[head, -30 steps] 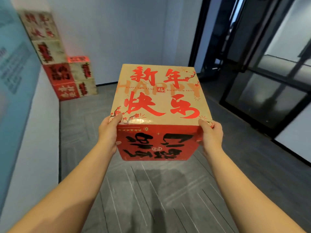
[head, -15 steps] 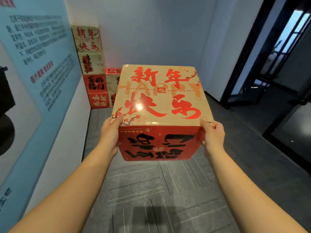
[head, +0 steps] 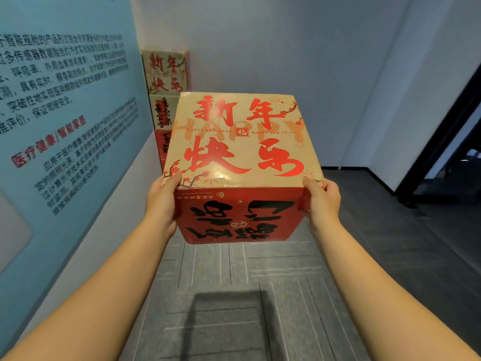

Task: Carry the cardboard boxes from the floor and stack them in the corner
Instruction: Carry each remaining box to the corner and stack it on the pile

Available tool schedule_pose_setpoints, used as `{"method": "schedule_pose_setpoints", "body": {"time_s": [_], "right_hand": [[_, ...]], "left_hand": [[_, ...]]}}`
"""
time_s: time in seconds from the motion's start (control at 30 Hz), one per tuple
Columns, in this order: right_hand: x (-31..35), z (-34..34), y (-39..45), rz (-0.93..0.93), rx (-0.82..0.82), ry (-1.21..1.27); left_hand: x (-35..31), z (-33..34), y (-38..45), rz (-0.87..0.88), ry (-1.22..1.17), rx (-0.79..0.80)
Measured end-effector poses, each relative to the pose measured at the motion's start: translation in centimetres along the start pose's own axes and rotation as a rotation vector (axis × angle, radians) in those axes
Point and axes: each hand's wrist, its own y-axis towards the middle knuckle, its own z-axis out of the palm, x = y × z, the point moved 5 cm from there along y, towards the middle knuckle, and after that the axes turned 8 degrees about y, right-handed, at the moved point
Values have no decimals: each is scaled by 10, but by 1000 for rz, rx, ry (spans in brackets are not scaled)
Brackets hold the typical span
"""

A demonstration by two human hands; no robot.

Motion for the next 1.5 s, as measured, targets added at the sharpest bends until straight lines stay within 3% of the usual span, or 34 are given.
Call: {"method": "schedule_pose_setpoints", "body": {"time_s": [0.4, 0.7, 0.93, 1.23, 1.5], "right_hand": [[-60, 139, 211, 73, 47, 12], [-79, 265, 383, 71, 37, -7], [-97, 328, 505, 54, 50, 19], [-114, 403, 723, 81, 97, -17], [-131, 466, 864, 112, 117, -70]], "left_hand": [[-16, 63, 235, -62, -44, -53], [-75, 125, 432, -24, -11, -28], [-94, 175, 554, 16, -26, -47], [-101, 284, 741, 45, -12, -68], [-115, 352, 873, -2, 14, -63]]}}
